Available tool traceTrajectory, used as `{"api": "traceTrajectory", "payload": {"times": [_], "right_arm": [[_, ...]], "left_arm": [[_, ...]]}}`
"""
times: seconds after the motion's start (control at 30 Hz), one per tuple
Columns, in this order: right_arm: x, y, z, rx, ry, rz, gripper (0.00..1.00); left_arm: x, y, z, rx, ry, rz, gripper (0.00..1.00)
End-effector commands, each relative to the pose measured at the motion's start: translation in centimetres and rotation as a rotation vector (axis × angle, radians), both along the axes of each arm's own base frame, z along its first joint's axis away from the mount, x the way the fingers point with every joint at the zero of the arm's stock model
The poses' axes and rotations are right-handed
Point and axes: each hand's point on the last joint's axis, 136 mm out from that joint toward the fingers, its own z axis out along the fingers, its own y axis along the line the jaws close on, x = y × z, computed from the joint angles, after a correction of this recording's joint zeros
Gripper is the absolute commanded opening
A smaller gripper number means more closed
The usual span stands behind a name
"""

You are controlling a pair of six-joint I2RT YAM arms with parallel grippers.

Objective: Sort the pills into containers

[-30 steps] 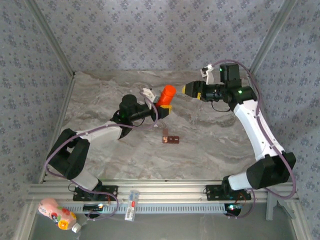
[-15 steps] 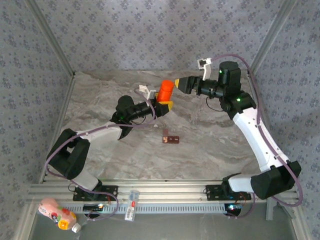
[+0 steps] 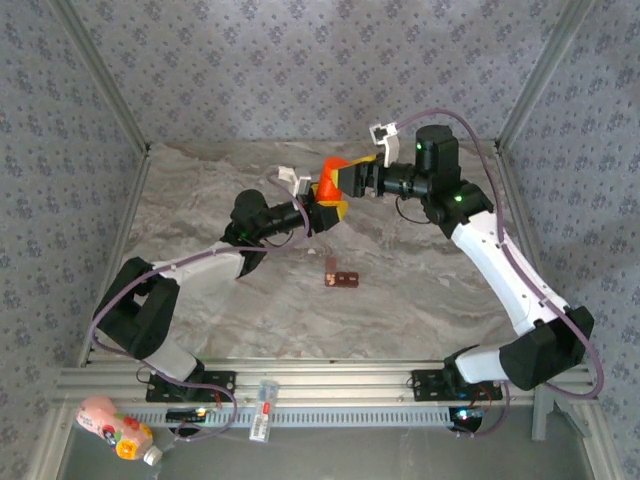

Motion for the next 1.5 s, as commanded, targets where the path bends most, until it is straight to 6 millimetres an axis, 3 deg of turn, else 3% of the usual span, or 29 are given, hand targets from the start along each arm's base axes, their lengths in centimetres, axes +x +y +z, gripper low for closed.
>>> {"api": "traceTrajectory", "payload": {"times": [0.0,0.3,0.63,1.17,1.47], "right_arm": [[0.1,0.3,1.3,0.003,-0.056,0.008,0.8],[0.0,0.4,1.3,0.007,-0.055,0.022,0.75],[0.0,0.5,0.9,0.006,-0.039,0.023,0.55],[0.6,0.6,-2.4,-0.056,0.012,-0.168,0.5],[0.0,1.2,-2.3,-0.058,-0.02,-0.233,0.51]], "left_arm": [[-0.7,-0.3,2.5,-0.048,-0.066,-0.032,0.0],[-0.8,-0.5,2.5,-0.042,-0.064,-0.039,0.0],[-0.7,-0.6,2.5,-0.04,-0.062,-0.042,0.0],[0.3,-0.5,2.8,-0.038,-0.071,0.011,0.0],[0.8,-0.5,2.7,-0.039,-0.068,0.032,0.0]]}}
